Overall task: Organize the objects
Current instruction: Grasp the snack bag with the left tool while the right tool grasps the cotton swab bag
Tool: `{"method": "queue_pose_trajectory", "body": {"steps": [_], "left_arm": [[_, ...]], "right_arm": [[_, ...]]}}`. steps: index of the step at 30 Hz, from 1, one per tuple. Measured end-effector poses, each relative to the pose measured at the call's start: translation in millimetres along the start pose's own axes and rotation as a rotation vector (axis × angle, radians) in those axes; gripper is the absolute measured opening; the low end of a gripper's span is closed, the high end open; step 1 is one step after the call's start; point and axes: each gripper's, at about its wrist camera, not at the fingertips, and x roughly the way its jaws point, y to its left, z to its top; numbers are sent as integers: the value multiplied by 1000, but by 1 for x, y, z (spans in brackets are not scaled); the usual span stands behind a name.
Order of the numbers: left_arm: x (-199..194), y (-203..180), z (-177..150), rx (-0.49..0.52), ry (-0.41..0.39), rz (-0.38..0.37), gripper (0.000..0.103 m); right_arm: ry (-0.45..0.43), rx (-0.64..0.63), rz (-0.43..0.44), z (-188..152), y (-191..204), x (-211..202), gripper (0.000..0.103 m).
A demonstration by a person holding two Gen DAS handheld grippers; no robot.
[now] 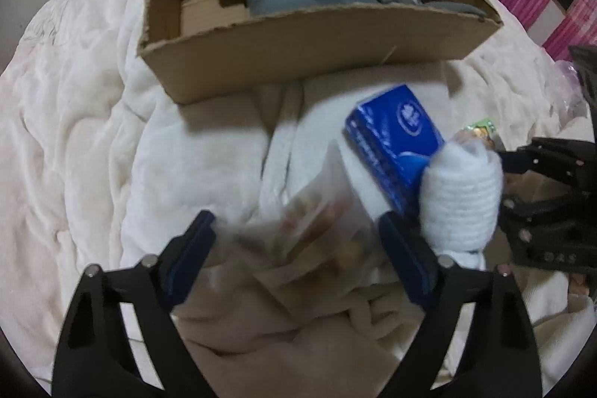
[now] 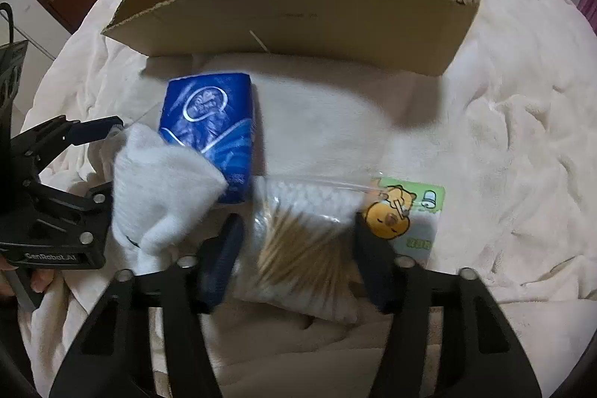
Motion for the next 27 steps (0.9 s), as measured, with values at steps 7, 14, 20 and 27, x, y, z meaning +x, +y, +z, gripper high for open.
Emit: {"method": "queue_pose_trajectory", "body": {"steps": [7,14,20,27], "left_arm": [[-24,-6,-9,23,-53,2,53],[-42,1,-19,-4,-100,-17,41],[-75,5,-21,-53,-164,-27,41],[-150,-7,-44,-70,-294,-20,41]], "right_arm": [[-47,19,5,-12,-5,-11,39],[-172,32,-38,-27,-6,-54,38],[-257,49,-50,-34,-8,-97,39],[-386,11,-83,-43,13,-152,39]]}}
